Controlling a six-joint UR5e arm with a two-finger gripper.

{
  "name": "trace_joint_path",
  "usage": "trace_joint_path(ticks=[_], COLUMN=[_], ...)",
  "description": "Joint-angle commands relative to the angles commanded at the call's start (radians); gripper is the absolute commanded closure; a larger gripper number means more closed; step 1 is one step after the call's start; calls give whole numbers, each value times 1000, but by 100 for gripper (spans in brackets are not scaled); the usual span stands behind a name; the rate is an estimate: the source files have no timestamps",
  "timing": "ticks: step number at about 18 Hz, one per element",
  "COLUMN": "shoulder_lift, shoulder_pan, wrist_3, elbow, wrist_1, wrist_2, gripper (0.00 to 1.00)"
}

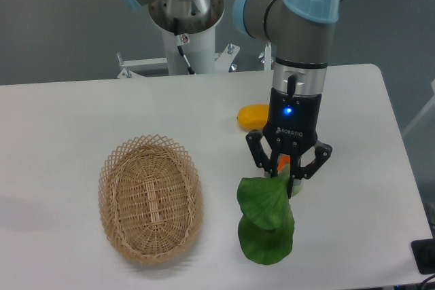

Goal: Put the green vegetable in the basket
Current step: 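Close the gripper on the green bok choy stem and lift it, then carry the bok choy over the wicker basket and lower it inside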

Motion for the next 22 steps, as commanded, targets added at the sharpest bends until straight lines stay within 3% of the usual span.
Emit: trace_joint_path(ticks=[3,7,12,16,22], shoulder_lift=[41,58,25,-7,-95], shoulder_pan=[-3,-70,-257,-348,-454], wrist_3=[9,8,-43,-159,-167], elbow=[-80,-157,-174,-203,-213], wrist_1=[0,-2,-11,-8,3], wrist_2=[3,60,309,363,478], gripper=[78,78,78,78,78])
